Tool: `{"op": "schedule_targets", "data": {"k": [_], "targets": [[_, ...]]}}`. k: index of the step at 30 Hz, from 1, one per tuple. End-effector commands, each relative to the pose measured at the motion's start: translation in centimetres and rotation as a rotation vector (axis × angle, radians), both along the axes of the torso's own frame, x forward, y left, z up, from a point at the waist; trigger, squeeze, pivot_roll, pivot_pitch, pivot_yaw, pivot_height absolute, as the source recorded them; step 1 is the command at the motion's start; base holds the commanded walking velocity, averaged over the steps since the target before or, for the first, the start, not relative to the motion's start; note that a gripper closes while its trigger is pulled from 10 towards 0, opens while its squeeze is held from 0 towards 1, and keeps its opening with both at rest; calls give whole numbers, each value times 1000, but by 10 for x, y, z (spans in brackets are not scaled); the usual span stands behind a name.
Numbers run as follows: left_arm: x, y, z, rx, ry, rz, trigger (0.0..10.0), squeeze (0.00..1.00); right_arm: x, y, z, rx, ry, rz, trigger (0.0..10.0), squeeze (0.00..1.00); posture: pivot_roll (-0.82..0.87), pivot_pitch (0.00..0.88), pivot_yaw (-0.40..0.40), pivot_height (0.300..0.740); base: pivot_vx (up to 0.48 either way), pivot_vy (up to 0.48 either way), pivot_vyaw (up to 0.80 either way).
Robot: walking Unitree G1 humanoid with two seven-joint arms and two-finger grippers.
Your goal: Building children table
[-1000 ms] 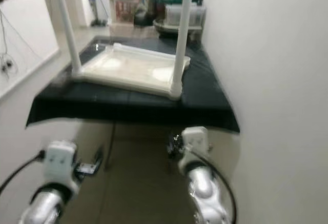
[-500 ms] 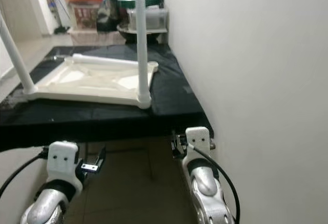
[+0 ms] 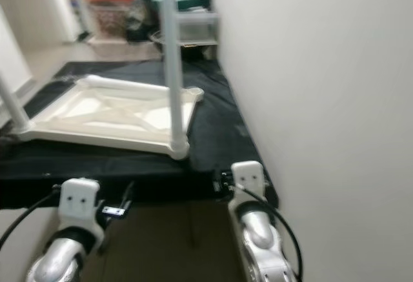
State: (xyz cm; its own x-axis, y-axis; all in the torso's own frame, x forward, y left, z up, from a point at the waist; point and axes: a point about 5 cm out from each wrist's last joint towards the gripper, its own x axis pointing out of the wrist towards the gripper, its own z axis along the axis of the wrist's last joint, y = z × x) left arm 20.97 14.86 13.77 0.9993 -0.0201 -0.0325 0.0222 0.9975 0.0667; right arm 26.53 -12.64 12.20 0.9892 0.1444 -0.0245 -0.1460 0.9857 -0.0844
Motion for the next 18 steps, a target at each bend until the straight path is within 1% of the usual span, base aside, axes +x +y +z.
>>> {"op": "schedule_targets", "data": {"k": [1, 11, 13, 18], "targets": [[1, -3, 1, 7, -4, -10, 10000, 0, -1, -8, -1, -3, 3, -24, 10000, 0, 100, 0, -41, 740, 304, 0, 0], [2, -2, 2, 5, -6, -2, 10000, 0, 0, -8, 0, -11, 2, -8, 10000, 0, 100, 4, -39, 740, 309, 0, 0], [2, -1, 1, 1, 2, 15, 10000, 0, 0, -8, -1, -18, 5, -4, 10000, 0, 100, 5, -40, 740, 300, 0, 0], [3, 2, 1, 4, -1, 30, 10000, 0, 0, -7, -1, -24, 7, 3, 10000, 0, 100, 6, -40, 740, 0, 0, 0]]}}
